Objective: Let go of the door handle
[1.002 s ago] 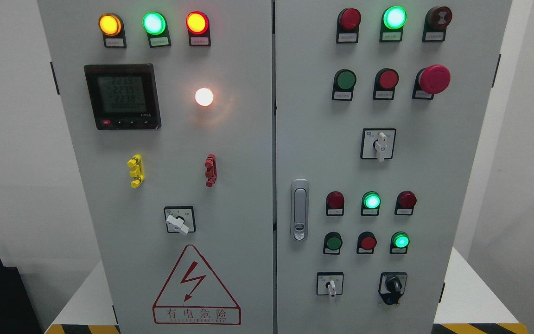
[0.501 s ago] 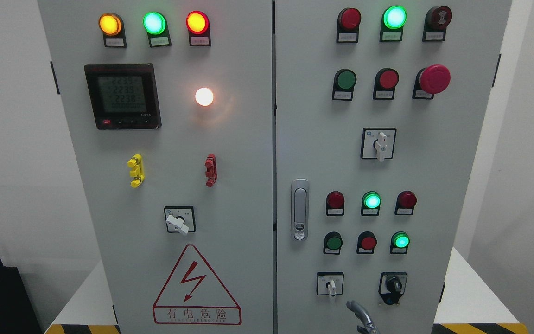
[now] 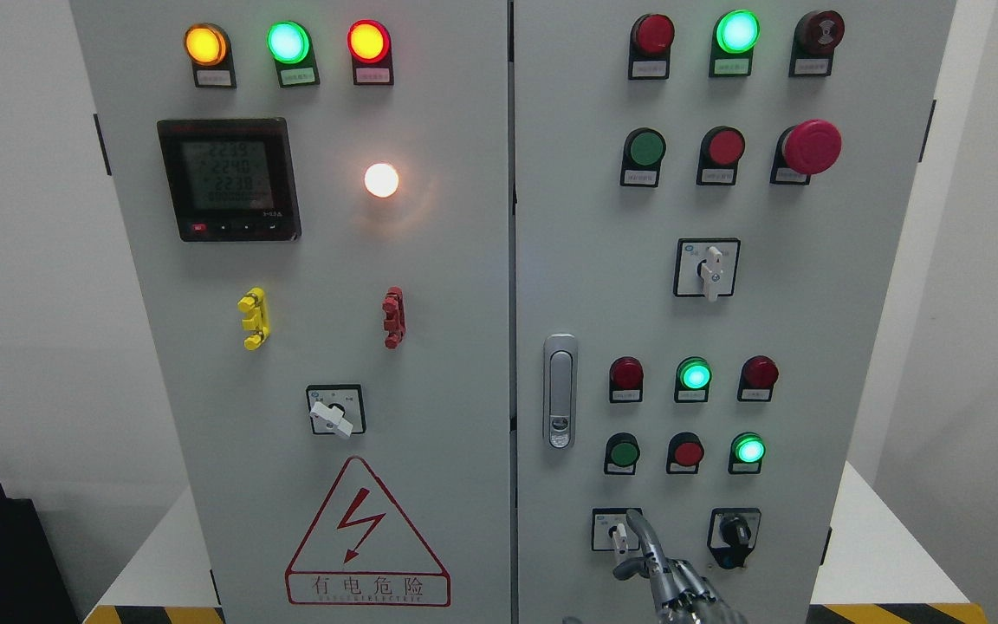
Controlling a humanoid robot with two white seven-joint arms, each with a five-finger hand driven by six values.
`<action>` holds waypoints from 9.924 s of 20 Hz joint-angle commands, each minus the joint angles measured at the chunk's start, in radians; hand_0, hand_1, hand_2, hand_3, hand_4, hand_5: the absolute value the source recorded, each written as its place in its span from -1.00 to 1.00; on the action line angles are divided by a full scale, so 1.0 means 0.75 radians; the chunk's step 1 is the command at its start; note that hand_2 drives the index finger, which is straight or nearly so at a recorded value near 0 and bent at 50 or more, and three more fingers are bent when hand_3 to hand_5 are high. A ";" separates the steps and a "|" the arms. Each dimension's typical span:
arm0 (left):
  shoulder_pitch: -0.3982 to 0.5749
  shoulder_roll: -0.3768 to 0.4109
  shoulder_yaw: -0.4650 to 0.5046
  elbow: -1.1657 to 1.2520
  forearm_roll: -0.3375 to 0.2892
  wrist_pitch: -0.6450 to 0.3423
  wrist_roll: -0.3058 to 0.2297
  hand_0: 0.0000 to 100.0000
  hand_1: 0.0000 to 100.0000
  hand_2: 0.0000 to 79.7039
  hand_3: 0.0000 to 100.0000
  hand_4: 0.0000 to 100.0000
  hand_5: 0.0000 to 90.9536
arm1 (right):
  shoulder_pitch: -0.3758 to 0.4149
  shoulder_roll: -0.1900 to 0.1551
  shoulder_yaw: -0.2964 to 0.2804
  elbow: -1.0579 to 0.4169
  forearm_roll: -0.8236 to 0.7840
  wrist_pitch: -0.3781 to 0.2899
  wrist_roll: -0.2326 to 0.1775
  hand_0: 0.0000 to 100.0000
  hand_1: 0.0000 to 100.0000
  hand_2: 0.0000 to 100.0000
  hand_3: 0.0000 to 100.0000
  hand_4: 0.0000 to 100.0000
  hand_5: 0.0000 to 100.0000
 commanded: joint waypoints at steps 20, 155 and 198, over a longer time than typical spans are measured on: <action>0.000 0.000 0.014 0.022 0.000 0.001 -0.001 -0.76 -0.22 -1.00 -1.00 -1.00 -1.00 | -0.337 0.016 0.116 0.272 0.219 0.259 0.149 -0.33 -0.41 -1.00 1.00 1.00 0.99; 0.000 0.000 0.014 0.022 0.000 -0.002 -0.001 -0.76 -0.22 -1.00 -1.00 -1.00 -1.00 | -0.603 0.024 -0.033 0.274 0.291 0.285 0.364 -0.28 -0.96 0.85 1.00 0.85 0.90; 0.000 0.000 0.014 0.022 0.000 0.000 -0.001 -0.76 -0.22 -1.00 -1.00 -1.00 -1.00 | -0.617 0.026 -0.070 0.276 0.282 0.289 0.361 -0.27 -0.81 0.87 1.00 0.85 0.90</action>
